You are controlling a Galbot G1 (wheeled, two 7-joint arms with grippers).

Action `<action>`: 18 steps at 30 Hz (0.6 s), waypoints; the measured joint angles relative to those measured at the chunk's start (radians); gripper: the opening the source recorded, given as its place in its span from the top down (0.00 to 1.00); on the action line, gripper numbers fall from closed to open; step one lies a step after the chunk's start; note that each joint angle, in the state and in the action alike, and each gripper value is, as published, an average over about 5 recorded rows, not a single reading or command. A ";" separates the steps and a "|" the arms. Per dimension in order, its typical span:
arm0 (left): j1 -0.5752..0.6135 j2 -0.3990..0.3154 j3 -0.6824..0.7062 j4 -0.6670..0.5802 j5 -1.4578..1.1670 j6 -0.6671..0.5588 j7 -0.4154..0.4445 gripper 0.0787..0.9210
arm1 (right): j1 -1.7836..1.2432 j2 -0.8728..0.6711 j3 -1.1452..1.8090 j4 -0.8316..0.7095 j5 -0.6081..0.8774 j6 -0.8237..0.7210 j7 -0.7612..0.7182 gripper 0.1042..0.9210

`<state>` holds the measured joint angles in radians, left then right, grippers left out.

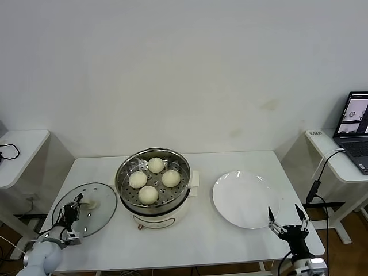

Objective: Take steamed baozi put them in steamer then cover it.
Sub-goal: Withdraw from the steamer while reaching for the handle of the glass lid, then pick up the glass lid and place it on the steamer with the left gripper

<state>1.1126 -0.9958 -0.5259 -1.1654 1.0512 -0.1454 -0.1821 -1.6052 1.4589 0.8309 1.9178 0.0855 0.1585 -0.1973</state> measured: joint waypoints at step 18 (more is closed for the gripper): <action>0.153 -0.064 -0.119 -0.224 -0.008 0.054 -0.068 0.92 | -0.019 -0.019 -0.020 0.035 -0.003 0.005 -0.002 0.12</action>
<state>1.2660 -1.0601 -0.6448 -1.3891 1.0437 -0.0918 -0.2501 -1.6244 1.4396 0.8108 1.9523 0.0822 0.1639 -0.1993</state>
